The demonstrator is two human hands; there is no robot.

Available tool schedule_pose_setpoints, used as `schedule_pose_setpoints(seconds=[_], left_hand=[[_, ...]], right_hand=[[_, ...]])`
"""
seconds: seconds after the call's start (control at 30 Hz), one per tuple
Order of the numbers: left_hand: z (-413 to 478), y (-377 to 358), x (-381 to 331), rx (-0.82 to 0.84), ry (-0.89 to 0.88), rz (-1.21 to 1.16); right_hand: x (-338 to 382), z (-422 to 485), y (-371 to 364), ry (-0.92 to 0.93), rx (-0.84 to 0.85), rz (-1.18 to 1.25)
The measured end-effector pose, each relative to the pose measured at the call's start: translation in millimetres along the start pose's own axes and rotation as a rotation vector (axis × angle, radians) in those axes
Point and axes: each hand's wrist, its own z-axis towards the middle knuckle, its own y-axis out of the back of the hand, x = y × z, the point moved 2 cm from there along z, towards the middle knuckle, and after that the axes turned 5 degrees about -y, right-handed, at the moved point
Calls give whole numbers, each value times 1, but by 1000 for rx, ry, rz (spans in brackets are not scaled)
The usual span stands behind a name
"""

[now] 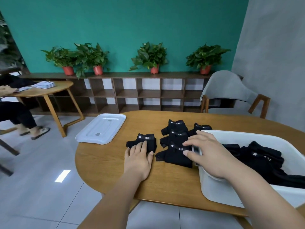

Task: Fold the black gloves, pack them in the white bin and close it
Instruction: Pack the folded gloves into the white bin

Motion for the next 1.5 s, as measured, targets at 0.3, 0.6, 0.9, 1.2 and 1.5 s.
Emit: schedule_pose_setpoints(seconds=[0.3,0.6,0.9,1.2,1.5], left_hand=[[-3,-7,12,-217,46,-71],[-17,4,27,-349,441,-228],[-25,9,42,-383,372,-611],[-59,53,-5,-468,182,-1060],[-62,85,-102,-423,-87,-1313]], right_hand=[[-4,-2,0,15,-2,46],[-5,-1,-2,35,-6,44],[-1,-3,-1,37,-18,18],[16,-15,10,66,-116,-66],[30,-20,15,69,-23,173]])
